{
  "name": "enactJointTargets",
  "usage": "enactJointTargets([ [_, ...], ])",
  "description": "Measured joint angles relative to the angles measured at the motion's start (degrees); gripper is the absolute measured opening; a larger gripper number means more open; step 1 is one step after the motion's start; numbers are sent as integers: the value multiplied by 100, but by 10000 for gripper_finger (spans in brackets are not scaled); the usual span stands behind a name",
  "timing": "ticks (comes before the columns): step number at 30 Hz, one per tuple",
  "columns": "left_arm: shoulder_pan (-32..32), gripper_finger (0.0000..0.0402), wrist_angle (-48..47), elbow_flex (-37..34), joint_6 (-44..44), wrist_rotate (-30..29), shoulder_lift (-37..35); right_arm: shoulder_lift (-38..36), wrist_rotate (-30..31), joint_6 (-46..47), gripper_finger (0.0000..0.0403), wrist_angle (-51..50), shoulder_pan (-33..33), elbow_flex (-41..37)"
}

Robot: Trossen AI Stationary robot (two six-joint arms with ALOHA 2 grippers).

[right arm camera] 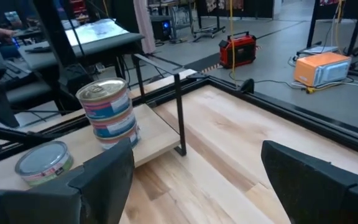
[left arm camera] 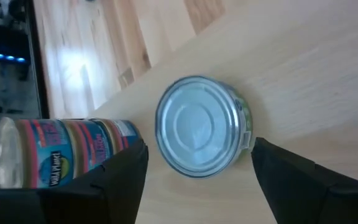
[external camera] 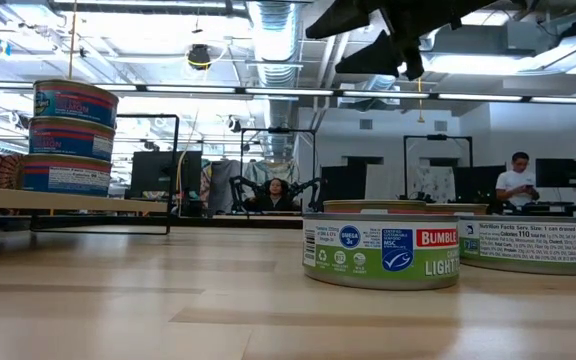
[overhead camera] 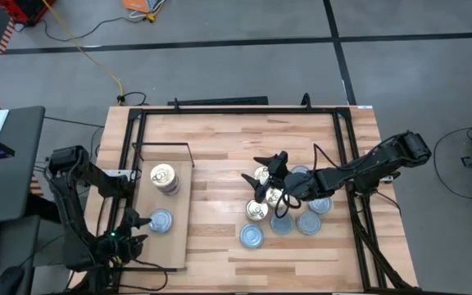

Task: Stack canned seafood by type on shelf
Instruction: Stack the top right blue and pink tuna can on the blue and pink tuna can on the shelf

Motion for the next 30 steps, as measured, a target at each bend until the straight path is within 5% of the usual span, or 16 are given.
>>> enactJointTargets([
  [11,254,272,-128,415,185,-578,-901,-2,-193,168,372,-281,66,0],
  [19,1388,272,889,415,2043,-1346,-1709,-2,-1407,855,372,-2324,-661,4],
  [30,3998,272,3389,414,5694,126,-2259,-43,-2958,-796,372,-2555,-2223,4],
])
